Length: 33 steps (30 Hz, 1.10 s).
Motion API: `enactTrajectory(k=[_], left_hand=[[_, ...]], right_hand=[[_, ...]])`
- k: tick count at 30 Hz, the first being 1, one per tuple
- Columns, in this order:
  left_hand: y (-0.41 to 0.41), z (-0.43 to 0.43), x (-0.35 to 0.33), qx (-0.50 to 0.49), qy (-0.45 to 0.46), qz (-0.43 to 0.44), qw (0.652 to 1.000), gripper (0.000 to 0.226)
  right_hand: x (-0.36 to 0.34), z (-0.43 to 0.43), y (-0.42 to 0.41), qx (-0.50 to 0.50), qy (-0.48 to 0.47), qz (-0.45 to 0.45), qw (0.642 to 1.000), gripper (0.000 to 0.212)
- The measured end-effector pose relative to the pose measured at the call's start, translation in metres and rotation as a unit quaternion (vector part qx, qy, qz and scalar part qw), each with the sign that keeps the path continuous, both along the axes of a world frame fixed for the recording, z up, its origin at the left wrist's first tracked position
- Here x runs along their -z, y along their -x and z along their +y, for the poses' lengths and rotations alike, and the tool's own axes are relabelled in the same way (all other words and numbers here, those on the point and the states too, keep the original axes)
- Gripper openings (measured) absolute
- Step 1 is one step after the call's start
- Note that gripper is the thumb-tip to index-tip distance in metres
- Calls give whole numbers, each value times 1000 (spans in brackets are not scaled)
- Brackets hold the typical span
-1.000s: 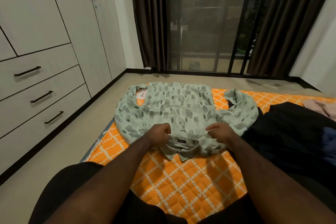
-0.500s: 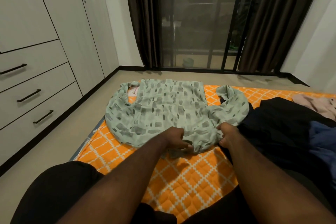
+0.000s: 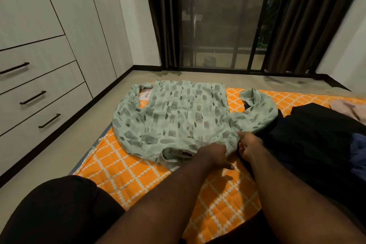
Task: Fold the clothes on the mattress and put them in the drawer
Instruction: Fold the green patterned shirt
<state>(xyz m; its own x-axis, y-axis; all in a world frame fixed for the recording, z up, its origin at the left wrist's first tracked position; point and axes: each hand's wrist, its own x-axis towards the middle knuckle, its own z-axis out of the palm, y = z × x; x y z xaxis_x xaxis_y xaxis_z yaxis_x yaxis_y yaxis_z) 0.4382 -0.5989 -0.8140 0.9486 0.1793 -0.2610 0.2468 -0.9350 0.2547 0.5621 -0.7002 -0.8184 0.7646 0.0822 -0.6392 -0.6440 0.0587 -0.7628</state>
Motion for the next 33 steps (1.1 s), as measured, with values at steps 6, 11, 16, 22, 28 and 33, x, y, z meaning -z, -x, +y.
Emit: enactTrajectory(k=[6,11,16,22,28,33], left_hand=[[-7,5,0,-5,2,-14,1000,32],[-11,11,-9,31,104,44,993,24],[-22,19,-8,83,92,78,989,18],[-35,40,-7,67,237,148,958,30],[-62,70,-8,2,399,44,916,34],[-101,83,-19,-141,520,-147,829,35]], right_hand=[[3,7,-16,-8,-33,-44,998,18],[14,14,-36,26,-88,-61,994,45],[12,24,-50,41,-84,-83,992,47],[15,24,-80,50,-147,-91,984,34],[33,29,-102,85,-174,-84,978,40],[33,48,-100,95,-186,-93,974,38]])
